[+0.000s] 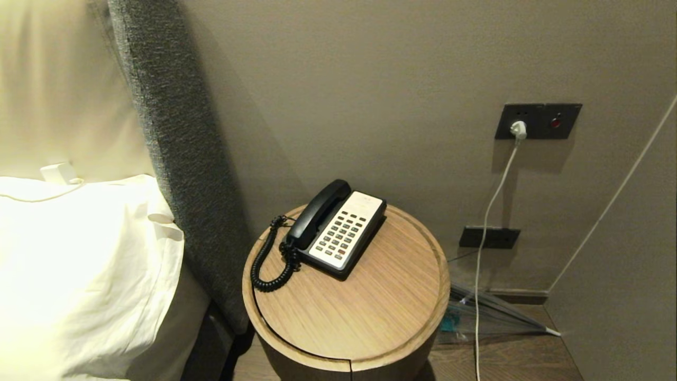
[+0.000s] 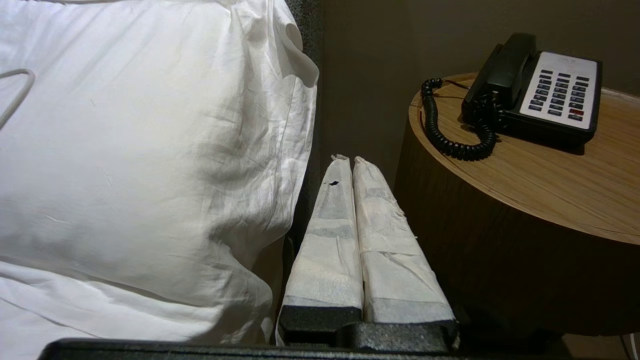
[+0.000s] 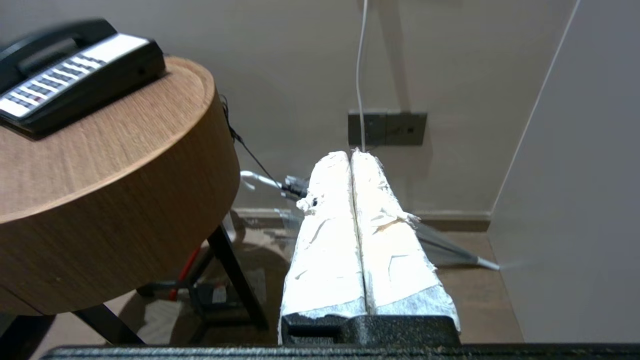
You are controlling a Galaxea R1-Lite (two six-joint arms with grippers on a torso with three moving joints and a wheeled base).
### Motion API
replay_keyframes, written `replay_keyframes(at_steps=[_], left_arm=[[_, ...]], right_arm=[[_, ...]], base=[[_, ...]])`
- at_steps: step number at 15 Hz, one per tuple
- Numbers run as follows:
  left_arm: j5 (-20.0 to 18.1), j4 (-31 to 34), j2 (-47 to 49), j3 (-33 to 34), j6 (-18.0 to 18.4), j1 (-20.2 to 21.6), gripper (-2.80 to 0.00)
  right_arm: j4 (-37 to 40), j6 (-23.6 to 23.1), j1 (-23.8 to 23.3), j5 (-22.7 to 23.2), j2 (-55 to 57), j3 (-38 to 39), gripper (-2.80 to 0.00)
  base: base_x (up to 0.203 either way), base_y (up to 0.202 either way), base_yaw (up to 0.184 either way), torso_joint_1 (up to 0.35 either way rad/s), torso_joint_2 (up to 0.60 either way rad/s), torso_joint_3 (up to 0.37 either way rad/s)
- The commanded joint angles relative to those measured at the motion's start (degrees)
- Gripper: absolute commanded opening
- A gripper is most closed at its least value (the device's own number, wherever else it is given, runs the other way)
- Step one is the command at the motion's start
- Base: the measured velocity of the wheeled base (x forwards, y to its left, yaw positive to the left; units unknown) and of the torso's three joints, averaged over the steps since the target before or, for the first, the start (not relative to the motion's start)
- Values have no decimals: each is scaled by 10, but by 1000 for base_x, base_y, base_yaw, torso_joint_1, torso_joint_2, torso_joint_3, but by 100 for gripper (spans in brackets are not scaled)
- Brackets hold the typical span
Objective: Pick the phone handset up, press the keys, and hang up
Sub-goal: Pick up the desk phone handset
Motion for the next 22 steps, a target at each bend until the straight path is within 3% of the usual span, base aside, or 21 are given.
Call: replay_keyframes(at_steps=[1,22], left_arm=[[0,-1,1,23,0,0,-280],[0,-1,1,23,-1,0,-280]], right_arm=[[-1,0,0,0,0,11,-280],[0,0,0,0,0,11,-280]], base=[[0,0,0,2,5,-193],[0,0,0,3,2,-198]])
